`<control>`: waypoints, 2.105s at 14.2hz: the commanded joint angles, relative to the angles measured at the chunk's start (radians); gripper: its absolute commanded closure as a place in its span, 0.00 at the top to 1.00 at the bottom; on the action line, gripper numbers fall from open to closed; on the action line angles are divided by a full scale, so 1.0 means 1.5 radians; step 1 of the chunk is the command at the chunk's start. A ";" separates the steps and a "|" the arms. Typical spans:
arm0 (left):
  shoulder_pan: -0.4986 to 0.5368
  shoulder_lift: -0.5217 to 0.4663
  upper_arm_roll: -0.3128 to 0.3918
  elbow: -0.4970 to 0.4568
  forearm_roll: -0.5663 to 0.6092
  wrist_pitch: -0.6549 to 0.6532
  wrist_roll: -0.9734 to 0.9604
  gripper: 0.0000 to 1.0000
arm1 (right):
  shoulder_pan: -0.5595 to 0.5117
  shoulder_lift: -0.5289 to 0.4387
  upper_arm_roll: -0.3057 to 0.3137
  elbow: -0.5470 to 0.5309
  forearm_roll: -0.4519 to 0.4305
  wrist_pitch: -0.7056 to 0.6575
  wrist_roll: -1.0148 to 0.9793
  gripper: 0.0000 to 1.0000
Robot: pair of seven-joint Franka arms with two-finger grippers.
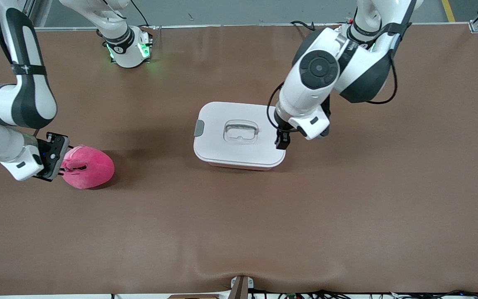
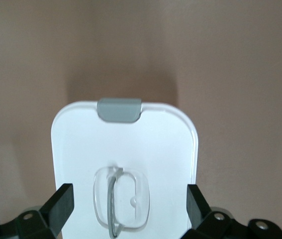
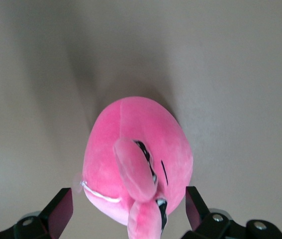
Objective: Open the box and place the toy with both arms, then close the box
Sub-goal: 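Reach the right gripper to the pink toy while the left gripper reaches the lid, then grasp the lid handle with the left gripper while the right gripper grasps the toy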
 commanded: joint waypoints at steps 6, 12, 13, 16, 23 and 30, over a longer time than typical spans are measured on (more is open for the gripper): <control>-0.101 0.067 0.005 0.012 0.048 0.073 -0.163 1.00 | 0.027 -0.013 0.000 -0.095 -0.061 0.147 -0.076 1.00; -0.142 0.078 0.004 0.004 0.104 0.092 -0.241 1.00 | 0.014 -0.011 0.000 -0.125 -0.057 0.191 -0.064 0.03; -0.143 0.078 0.003 -0.004 0.106 0.094 -0.241 1.00 | 0.009 -0.010 0.000 -0.125 -0.057 0.191 -0.051 0.00; -0.157 0.088 0.003 -0.031 0.120 0.139 -0.242 1.00 | 0.012 -0.010 0.000 -0.124 -0.057 0.188 -0.048 0.00; -0.166 0.079 0.003 -0.104 0.159 0.218 -0.261 1.00 | 0.014 -0.013 0.000 -0.120 -0.053 0.186 -0.044 0.00; -0.162 0.066 0.003 -0.104 0.157 0.234 -0.290 0.82 | 0.044 -0.016 0.004 -0.045 -0.055 0.132 0.008 0.00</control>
